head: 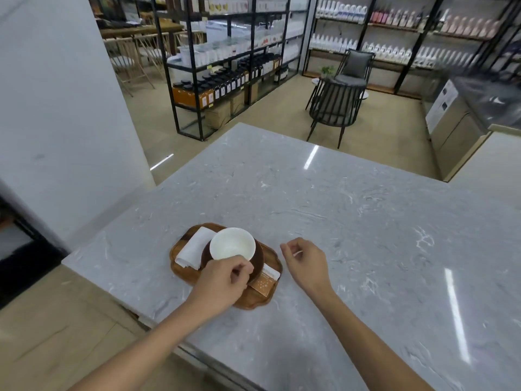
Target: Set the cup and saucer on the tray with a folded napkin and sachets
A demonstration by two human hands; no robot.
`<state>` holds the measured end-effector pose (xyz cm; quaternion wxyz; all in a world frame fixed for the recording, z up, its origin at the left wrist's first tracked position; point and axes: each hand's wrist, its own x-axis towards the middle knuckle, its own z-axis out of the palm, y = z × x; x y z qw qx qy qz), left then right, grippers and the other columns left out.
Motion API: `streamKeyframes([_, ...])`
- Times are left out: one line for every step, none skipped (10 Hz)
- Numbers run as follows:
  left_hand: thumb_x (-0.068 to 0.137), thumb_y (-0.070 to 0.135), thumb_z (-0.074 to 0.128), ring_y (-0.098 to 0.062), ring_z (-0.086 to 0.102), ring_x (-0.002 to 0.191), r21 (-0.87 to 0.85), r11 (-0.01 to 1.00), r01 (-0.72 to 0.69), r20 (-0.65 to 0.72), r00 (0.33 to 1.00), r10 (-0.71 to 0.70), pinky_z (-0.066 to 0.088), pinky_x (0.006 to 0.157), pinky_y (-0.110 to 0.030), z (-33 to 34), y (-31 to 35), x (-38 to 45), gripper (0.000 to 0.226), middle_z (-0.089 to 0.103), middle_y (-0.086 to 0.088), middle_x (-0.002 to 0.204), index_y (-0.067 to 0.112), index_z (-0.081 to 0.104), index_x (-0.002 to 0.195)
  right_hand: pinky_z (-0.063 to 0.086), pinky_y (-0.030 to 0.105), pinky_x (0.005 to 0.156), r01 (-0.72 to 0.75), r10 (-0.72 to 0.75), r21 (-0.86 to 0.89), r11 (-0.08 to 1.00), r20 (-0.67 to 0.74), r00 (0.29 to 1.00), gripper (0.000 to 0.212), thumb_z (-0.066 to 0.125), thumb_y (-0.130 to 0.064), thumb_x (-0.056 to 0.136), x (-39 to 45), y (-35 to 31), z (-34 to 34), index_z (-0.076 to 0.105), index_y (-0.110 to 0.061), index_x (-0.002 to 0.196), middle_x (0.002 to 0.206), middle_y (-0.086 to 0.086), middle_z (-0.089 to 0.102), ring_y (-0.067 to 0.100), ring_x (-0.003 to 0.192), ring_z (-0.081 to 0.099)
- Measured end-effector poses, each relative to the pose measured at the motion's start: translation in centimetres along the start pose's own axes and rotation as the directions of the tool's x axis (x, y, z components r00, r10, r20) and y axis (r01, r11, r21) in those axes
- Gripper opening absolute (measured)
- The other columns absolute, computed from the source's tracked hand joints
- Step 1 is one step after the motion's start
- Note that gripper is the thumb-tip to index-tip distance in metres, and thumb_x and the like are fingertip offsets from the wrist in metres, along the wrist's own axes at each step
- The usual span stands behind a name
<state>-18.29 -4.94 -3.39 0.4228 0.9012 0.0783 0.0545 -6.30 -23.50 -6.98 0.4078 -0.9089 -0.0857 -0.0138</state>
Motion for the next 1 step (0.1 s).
streamKeyframes([0.095, 0.032, 0.057, 0.004, 0.066, 0.088, 0.147, 0.972, -0.183, -0.038, 0.981, 0.191, 0.051, 0.076, -0.012, -2.87, 0.89, 1.59, 0.019, 0.075, 0.018, 0.099, 0.031, 0.073, 0.105, 0.054, 0.024, 0.067, 0.123, -0.131, -0.09, 0.988, -0.083, 0.988, 0.022, 0.061, -0.048, 0.094, 0.84, -2.36, -1.65, 0.071, -0.028, 0.093, 0.097, -0.008, 0.07, 0.004, 0.079, 0.064])
